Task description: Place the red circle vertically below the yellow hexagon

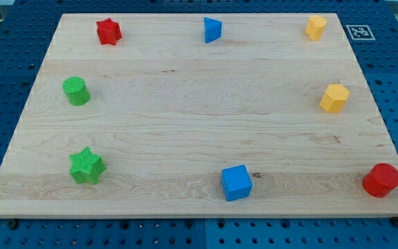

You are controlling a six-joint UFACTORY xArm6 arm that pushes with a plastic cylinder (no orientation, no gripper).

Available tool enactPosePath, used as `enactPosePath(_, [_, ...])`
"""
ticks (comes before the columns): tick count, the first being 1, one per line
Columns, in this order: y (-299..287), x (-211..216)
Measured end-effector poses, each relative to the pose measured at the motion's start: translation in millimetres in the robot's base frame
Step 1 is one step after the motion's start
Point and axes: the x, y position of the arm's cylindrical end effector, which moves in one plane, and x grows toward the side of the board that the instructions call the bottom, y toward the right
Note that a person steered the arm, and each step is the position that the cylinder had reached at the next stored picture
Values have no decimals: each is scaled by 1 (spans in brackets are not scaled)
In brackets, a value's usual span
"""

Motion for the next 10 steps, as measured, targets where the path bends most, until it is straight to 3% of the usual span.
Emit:
enactPosePath(1, [-41,-19])
enactPosePath(2, [-67,-71])
enactPosePath(3, [-63,-82])
enactPosePath(4, [-28,-58])
enactPosePath(6, [-34,3])
enactPosePath(7, [-72,-4])
enactPosePath(9, [-80,-86])
enactPosePath(10, [-80,-75])
